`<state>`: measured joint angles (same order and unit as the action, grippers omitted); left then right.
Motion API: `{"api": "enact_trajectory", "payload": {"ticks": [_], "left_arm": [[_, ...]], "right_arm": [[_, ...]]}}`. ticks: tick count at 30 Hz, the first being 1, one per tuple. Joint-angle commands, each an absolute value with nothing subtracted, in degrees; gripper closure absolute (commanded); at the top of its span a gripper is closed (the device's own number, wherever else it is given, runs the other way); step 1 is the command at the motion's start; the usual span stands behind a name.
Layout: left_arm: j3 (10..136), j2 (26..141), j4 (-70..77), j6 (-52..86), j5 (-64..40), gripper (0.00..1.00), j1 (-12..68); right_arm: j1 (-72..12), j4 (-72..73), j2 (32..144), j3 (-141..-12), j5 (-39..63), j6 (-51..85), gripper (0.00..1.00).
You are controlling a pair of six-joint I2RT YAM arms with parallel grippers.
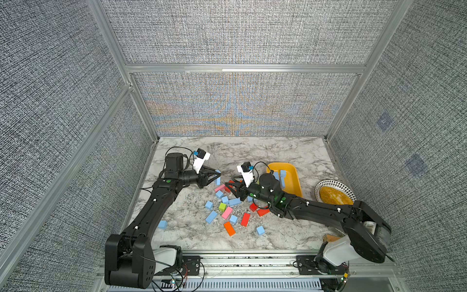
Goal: Pick out the blue building blocks
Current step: Pick up the building block from the center of the board.
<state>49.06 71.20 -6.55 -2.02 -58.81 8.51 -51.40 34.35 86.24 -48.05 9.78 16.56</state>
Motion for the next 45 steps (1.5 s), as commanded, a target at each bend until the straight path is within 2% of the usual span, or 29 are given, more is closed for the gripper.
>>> {"api": "enact_trajectory", "payload": {"ticks": [1, 16, 24, 32, 36, 45], "left_arm": [[47.53, 70.67, 1.84, 4.44, -63.73, 0.84, 8.71], [36.53, 71.20, 31.22, 20.88, -65.18, 0.87, 10.74], [34.31, 71.55, 42.07, 25.36, -67.24, 0.87, 11.93], [34.32, 71.37, 43.91, 26.65, -68.25, 0.88, 12.57], [34.60, 71.47, 43.90, 27.04, -67.93, 0.88, 12.74], [35.50, 71.81, 41.46, 26.89, -66.86, 0.89, 13.10]], "right_arm": [[-51.42, 35.72, 86.23, -49.59, 14.55, 15.52, 0.52], [-52.22, 32.83, 90.70, -55.56, 20.14, 15.35, 0.51], [-51.95, 33.61, 92.27, -58.67, 29.53, 14.42, 0.50], [-50.41, 28.63, 93.17, -61.89, 33.57, 13.34, 0.50], [-48.27, 26.85, 90.45, -59.40, 25.83, 16.06, 0.50], [-50.45, 24.96, 91.74, -61.47, 23.07, 16.49, 0.49]]}}
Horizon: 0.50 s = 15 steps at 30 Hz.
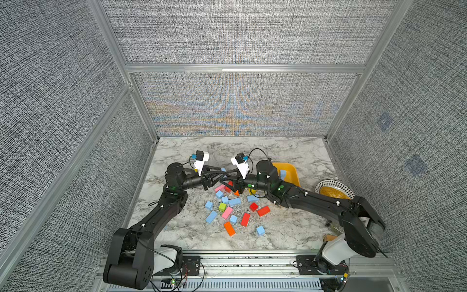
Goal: Pick out the blue building blocks
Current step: Pick up the building block from the center of the board.
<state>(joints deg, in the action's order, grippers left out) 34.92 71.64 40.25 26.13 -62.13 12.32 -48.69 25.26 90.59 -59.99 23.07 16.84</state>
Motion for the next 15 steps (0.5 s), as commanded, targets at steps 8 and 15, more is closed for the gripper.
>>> {"api": "enact_trajectory", "payload": {"ticks": [8, 15], "left_arm": [[36.20, 72.05, 36.92, 24.84, -65.47, 0.89, 13.27], [36.64, 72.17, 35.27, 24.26, -64.86, 0.89, 13.45]], "right_arm": [[-51.26, 21.11, 90.91, -61.16, 10.32, 17.90, 0.50], [-51.47, 23.10, 90.21, -60.16, 8.56, 20.02, 0.50]]}}
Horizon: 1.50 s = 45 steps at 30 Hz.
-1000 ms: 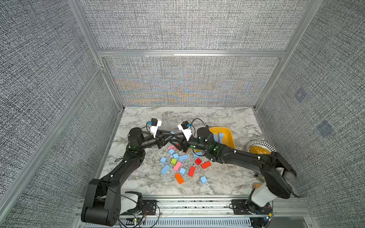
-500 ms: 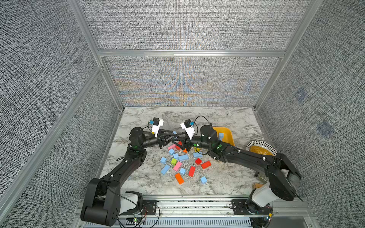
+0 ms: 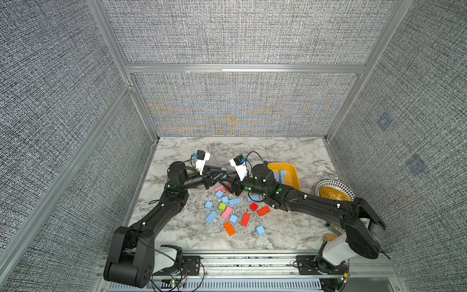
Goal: Pick out the blue building blocks
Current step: Pick up the building block from the center of the board.
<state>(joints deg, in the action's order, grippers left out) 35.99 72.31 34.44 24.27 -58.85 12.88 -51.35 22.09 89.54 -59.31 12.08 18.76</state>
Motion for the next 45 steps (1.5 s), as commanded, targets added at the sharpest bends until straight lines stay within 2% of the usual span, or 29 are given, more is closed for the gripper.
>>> {"api": "enact_trajectory", "payload": {"ticks": [1, 5, 17, 33, 42, 45], "left_arm": [[36.73, 72.24, 35.11, 24.27, -64.78, 0.89, 13.50], [37.07, 72.27, 32.91, 22.80, -64.03, 0.89, 13.55], [39.85, 72.77, 14.75, 10.34, -58.43, 0.89, 13.54], [40.41, 73.01, 15.01, 13.34, -55.62, 0.90, 13.62], [40.51, 72.84, 16.61, 15.78, -56.34, 0.90, 13.71], [40.54, 72.78, 16.62, 16.17, -56.51, 0.90, 13.82]], "right_arm": [[-51.66, 22.90, 90.55, -60.63, 8.06, 20.23, 0.50], [-52.17, 22.23, 90.88, -60.81, 4.27, 21.84, 0.52], [-52.38, 26.24, 84.95, -53.48, 4.78, 22.88, 0.48], [-55.02, 29.60, 90.59, -53.76, 0.80, 30.97, 0.51], [-55.02, 28.90, 93.30, -56.09, -3.25, 32.74, 0.59], [-54.89, 28.58, 93.81, -56.77, -5.32, 32.70, 0.73]]}}
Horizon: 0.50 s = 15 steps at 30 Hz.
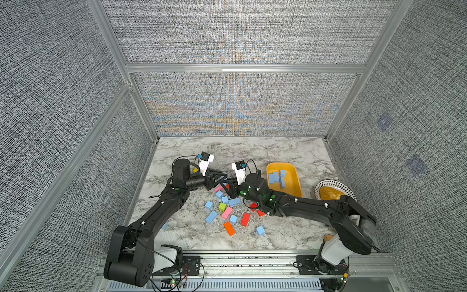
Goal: Pick out the blue building blocks
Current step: Pick up the building block from the center of the board.
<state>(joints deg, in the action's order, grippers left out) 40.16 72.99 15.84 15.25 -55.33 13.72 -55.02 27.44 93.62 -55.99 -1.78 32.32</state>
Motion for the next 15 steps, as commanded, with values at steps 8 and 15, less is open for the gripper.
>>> {"api": "enact_trajectory", "payload": {"ticks": [8, 15], "left_arm": [[41.02, 73.04, 14.24, 14.89, -55.53, 0.67, 13.88], [42.57, 73.44, 6.16, 10.63, -48.29, 0.11, 13.89]], "right_arm": [[-54.04, 24.06, 92.61, -57.42, -6.59, 29.83, 0.95], [-45.10, 7.42, 86.27, -55.90, 0.96, 24.33, 0.99]]}}
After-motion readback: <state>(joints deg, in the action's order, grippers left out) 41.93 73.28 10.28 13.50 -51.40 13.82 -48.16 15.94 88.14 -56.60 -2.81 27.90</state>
